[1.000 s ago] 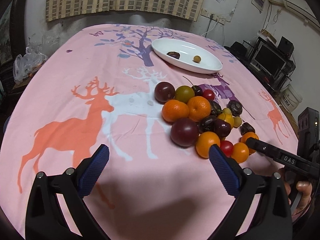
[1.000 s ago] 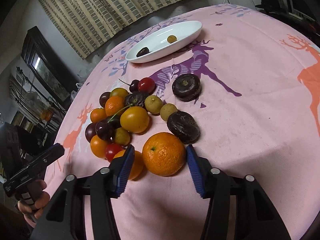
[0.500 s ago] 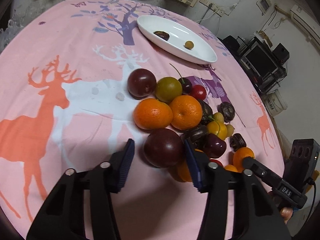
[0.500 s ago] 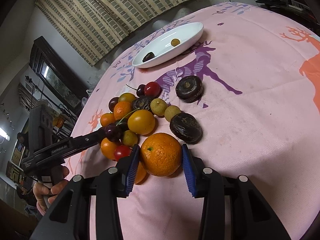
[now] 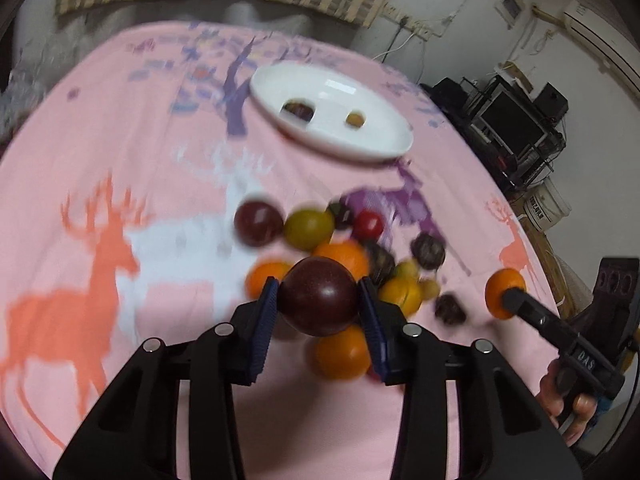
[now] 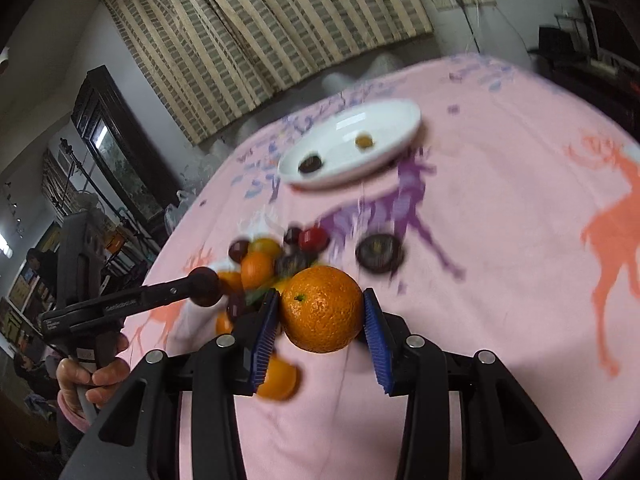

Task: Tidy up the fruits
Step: 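Grasp a dark red plum with the left tool while the right tool grasps a mandarin, then lower both fruits onto the white plate and open both tools, then grasp an orange with the left tool while the right tool grasps another orange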

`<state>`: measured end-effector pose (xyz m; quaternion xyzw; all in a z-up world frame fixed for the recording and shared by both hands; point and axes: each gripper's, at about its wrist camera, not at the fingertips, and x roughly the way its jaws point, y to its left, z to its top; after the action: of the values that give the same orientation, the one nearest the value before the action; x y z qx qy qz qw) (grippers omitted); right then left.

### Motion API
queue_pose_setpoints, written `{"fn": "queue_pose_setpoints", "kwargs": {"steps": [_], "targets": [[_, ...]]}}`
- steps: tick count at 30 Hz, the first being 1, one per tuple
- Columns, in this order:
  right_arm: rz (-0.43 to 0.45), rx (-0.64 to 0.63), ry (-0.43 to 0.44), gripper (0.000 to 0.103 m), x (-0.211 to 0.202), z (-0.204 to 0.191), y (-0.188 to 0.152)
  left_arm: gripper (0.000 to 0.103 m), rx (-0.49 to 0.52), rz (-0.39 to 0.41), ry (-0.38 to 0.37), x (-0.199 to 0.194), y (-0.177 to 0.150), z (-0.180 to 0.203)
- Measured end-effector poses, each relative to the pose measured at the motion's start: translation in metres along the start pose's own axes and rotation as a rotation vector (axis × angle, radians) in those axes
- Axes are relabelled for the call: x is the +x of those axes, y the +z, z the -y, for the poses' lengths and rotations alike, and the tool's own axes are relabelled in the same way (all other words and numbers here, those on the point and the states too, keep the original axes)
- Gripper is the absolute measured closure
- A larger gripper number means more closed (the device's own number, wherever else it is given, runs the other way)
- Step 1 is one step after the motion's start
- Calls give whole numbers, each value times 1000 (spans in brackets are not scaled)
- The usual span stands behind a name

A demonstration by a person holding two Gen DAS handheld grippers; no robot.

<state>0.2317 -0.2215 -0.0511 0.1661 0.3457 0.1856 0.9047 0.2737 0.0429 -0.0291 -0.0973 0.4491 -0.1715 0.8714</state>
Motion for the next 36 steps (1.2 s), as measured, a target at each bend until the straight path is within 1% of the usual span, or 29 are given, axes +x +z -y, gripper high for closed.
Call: {"fn": "queue_pose_setpoints", "kwargs": {"steps": [2,4,6,8,11,13,14,16,17,18,19,20,21,22,23,24,26,28,29,31,33,36], "targets": [[30,-39,-24,61,15,-1,32,63,56,45,25,1,32,13],[38,-61,-62,61,44,5,65,63,103,79,40,13,67,24],[32,-68,-86,61,75,15,89,63,136,85,48,39,102,33],[5,-83,-104,61,113,25,113,63,156,62,52,67,127,37],[-55,-87,-106,61,159,38,132,63,167,10,84,113,153,42],[-76,-118,-114,61,178,37,136,63,165,-10,100,136,163,41],[-83,-134,-132,61,187,37,138,64,163,-19,108,144,165,40],[-87,-147,-138,59,195,37,138,63,159,-26,132,153,169,36],[-80,-156,-134,50,193,36,138,63,158,-33,141,154,170,34],[-70,-158,-145,32,188,33,137,58,152,-36,153,152,169,32],[-50,-155,-150,24,177,31,137,51,144,-31,168,147,169,30],[-28,-158,-136,18,165,27,136,27,141,-13,175,137,168,28],[-14,-165,-128,18,155,23,134,10,140,24,180,124,166,28],[8,-186,-123,17,137,15,130,8,139,73,188,107,162,28],[26,-203,-123,13,123,9,127,8,139,110,191,92,158,29],[45,-220,-119,8,109,4,122,6,140,133,186,76,153,30],[96,-258,-102,4,74,-12,106,4,132,179,166,43,138,31],[138,-294,-98,4,44,-25,86,4,119,229,171,13,118,33],[145,-305,-102,4,33,-29,78,4,121,248,168,-1,106,34],[135,-314,-88,4,15,-35,53,4,128,262,174,-22,79,35],[114,-303,-71,4,5,-38,31,4,116,263,175,-35,52,34],[43,-297,-54,4,-1,-46,-11,4,94,244,202,-44,11,28]]}}
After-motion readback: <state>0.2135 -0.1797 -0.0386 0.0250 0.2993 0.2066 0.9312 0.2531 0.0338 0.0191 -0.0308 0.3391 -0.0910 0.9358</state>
